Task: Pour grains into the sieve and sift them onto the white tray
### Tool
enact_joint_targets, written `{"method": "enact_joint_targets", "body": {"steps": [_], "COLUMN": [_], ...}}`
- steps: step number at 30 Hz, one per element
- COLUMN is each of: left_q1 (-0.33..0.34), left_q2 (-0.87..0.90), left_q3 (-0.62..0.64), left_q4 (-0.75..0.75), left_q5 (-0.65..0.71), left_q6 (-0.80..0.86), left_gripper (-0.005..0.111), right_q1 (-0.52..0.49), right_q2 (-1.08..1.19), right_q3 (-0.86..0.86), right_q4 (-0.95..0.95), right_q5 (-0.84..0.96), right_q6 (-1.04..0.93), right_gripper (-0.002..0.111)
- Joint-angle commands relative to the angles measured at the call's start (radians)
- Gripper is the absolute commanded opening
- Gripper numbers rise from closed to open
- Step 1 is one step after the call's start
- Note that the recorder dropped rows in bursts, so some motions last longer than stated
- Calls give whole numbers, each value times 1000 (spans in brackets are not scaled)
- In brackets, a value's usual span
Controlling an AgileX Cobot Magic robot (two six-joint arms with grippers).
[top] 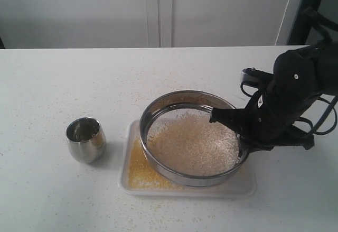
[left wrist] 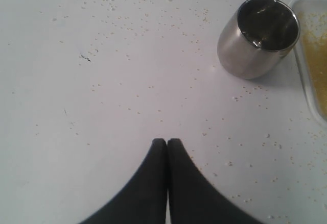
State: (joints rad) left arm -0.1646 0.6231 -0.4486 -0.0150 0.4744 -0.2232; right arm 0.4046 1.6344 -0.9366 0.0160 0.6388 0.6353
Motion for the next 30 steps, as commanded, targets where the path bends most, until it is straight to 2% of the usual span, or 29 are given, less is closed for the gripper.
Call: {"method": "enact_joint_targets", "body": {"steps": [1, 13, 30], "left_q1": [1, 1, 1], "left_q2": [-6, -6, -6], "left_q3": [9, 9, 9], "left_q4": [-9, -9, -9], "left_q5": [5, 5, 5], "left_q6": [-4, -4, -4], "left_gripper": [0, 0, 0], "right_q1": [-3, -22, -185], "right_q2": [-57, -132, -120], "right_q3": [-9, -33, -206], "right_q4": [8, 8, 11], "right_q5": [-14, 8, 19], "right_q6": [-12, -142, -186], "right_gripper": [0, 0, 0]}}
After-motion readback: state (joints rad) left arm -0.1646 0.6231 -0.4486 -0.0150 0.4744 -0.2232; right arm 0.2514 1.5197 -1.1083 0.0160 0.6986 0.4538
